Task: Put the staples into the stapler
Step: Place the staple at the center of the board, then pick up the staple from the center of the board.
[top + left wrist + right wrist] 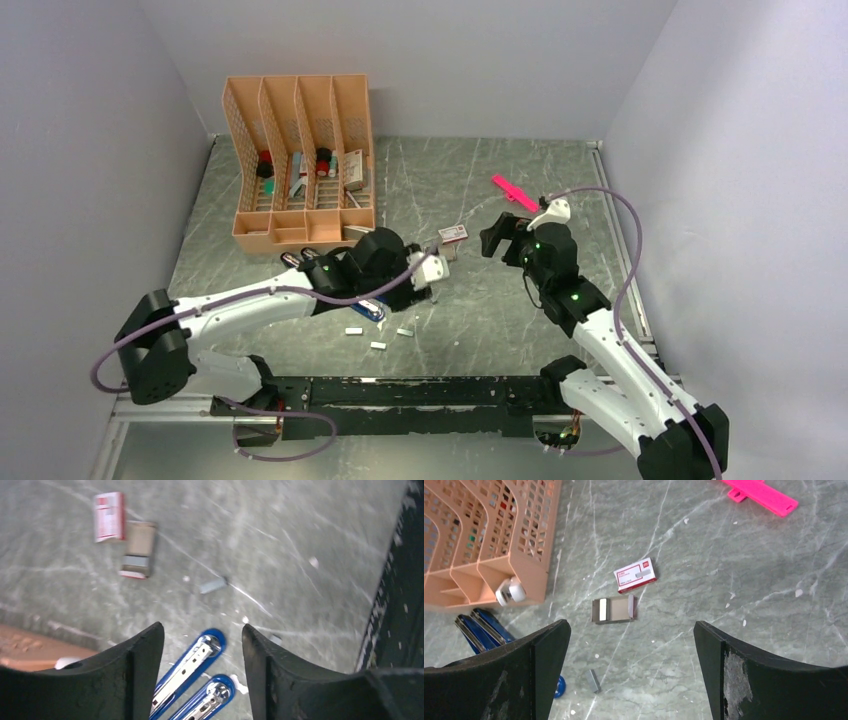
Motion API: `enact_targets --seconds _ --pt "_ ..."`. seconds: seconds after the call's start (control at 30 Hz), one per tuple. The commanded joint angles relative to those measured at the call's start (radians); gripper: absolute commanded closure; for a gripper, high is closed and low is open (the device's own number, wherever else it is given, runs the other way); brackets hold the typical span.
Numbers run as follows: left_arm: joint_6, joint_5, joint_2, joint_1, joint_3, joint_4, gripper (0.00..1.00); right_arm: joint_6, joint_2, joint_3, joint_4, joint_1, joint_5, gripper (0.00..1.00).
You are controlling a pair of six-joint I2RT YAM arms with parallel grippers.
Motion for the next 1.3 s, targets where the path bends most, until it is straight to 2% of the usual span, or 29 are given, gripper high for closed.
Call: enact_targets --seconds 0.0,0.1,0.3,0.33,0.4,0.47,0.63,0.77,0.87,0.97,1.07,1.17,1.27 --pt "-0.294 -0.211 -0.060 0.052 -0.019 0.164 0.34 -0.058 0.018 0.016 -0.018 -0.004 -0.057 0.00" --pt "-0.445 -0.263 -0.081 0.109 0.020 0.132 0.33 -0.061 -0.001 -0.007 0.030 -0.005 -0.058 0.00" --pt "-0.578 -0.192 -0.172 0.240 0.050 0.107 0.30 -0.097 -0.044 -0.068 0.166 -0.003 -0.041 0.00" --pt "-0.589 -0.190 -0.189 0.271 0.044 0.114 0.28 -0.096 -0.063 -0.083 0.187 -0.004 -0.024 0.00" --pt "-0.628 -0.224 -0.210 0.316 0.045 0.097 0.15 -0.087 -0.100 -0.120 0.230 -0.004 0.007 0.00" --pt "-0.675 -0.196 -0.209 0.356 0.053 0.082 0.12 -0.094 -0.120 -0.148 0.260 -0.004 0.006 0.00" --pt "-0.708 -0.212 -0.163 0.376 0.126 0.020 0.13 -0.146 -0.119 -0.146 0.328 -0.004 -0.137 0.00" --pt "-0.694 -0.236 -0.174 0.378 0.185 -0.016 0.12 -0.227 -0.130 -0.199 0.487 -0.003 -0.362 0.01" --pt "-0.686 -0.246 -0.221 0.381 0.190 0.005 0.10 -0.265 -0.061 -0.187 0.539 0.006 -0.502 0.01" --pt "-0.666 -0.248 -0.270 0.390 0.171 0.043 0.08 -0.340 0.013 -0.165 0.562 0.068 -0.581 0.00" --pt "-0.639 -0.257 -0.290 0.428 0.151 0.065 0.06 -0.481 0.086 -0.156 0.549 0.233 -0.586 0.00" --pt "-0.613 -0.225 -0.280 0.482 0.146 0.050 0.06 -0.606 0.190 -0.105 0.455 0.369 -0.593 0.00" --pt "-0.594 -0.210 -0.280 0.513 0.131 0.047 0.06 -0.689 0.323 -0.023 0.292 0.417 -0.673 0.05"
